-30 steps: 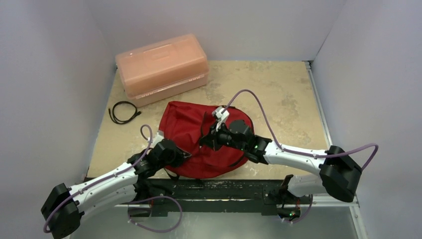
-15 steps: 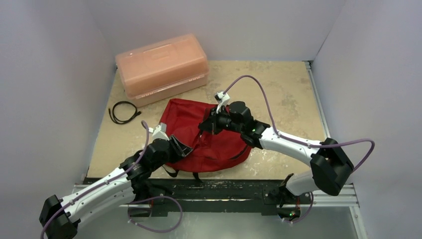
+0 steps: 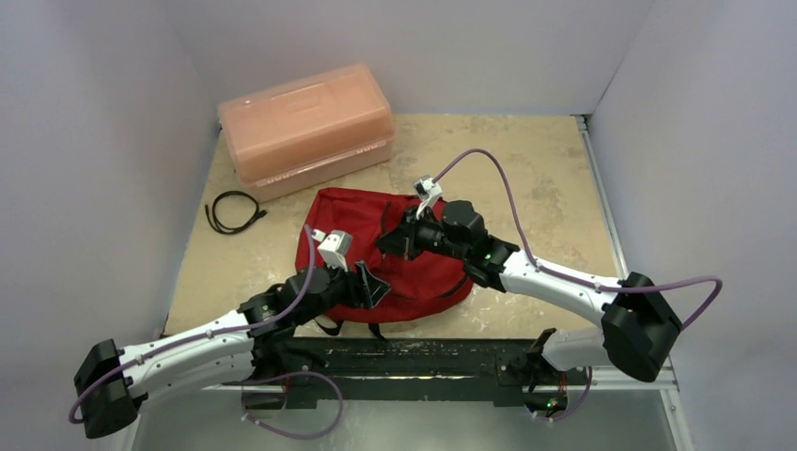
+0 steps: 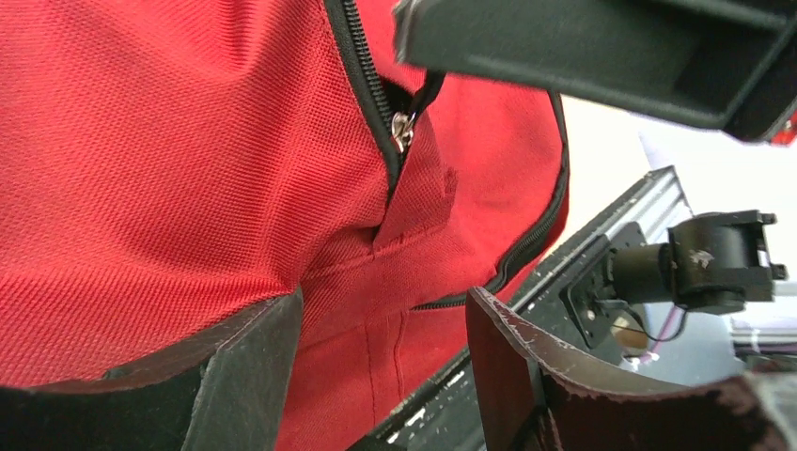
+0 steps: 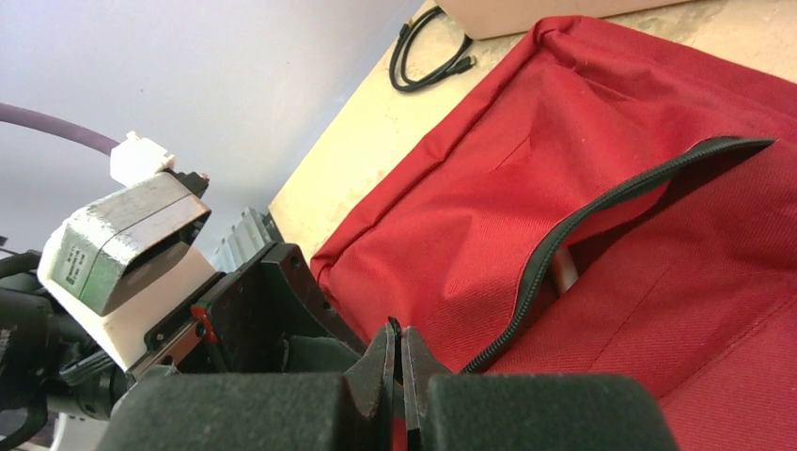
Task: Pack the student bag
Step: Zip the student bag at the center of the board.
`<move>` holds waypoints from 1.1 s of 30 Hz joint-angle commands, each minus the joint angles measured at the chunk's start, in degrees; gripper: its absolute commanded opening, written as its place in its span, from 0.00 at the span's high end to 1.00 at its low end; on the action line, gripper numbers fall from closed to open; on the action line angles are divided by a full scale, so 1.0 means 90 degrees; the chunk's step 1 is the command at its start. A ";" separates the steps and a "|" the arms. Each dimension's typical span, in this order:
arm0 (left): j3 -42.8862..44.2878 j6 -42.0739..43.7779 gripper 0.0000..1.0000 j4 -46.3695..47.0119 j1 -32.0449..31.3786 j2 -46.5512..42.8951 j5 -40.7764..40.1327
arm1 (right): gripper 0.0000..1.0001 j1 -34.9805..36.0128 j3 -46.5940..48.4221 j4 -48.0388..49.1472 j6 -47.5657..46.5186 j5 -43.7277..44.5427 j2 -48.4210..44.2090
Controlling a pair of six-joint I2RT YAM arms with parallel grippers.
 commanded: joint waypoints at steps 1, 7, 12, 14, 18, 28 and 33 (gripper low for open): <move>0.0665 0.0374 0.37 0.0498 -0.0296 0.0472 -0.1091 | 1.00 0.0192 0.0299 0.0284 0.0298 0.0233 -0.0135; 0.0852 0.0368 0.37 0.0388 -0.0674 0.0539 -0.2234 | 1.00 0.0310 0.0313 0.0210 0.0276 0.0415 -0.0206; 0.0874 0.0511 0.47 0.0886 -0.0844 0.0752 -0.2478 | 1.00 0.0325 0.0305 0.0199 0.0396 0.0504 -0.0249; 0.1052 0.0438 0.51 0.0632 -0.0847 0.1012 -0.2477 | 1.00 0.0332 0.0309 0.0237 0.0456 0.0519 -0.0283; 0.0810 0.0218 0.54 0.0899 -0.0857 0.1245 -0.2334 | 1.00 0.0340 0.0369 0.0249 0.0546 0.0600 -0.0289; 0.0599 0.0217 1.00 0.0304 -0.0857 0.1507 -0.3082 | 1.00 0.0403 0.0311 0.0497 0.0868 0.1071 -0.0188; -0.0110 0.0190 1.00 0.0199 -0.0919 0.1104 -0.2601 | 1.00 0.0261 0.0855 0.0452 0.0707 0.1252 0.0194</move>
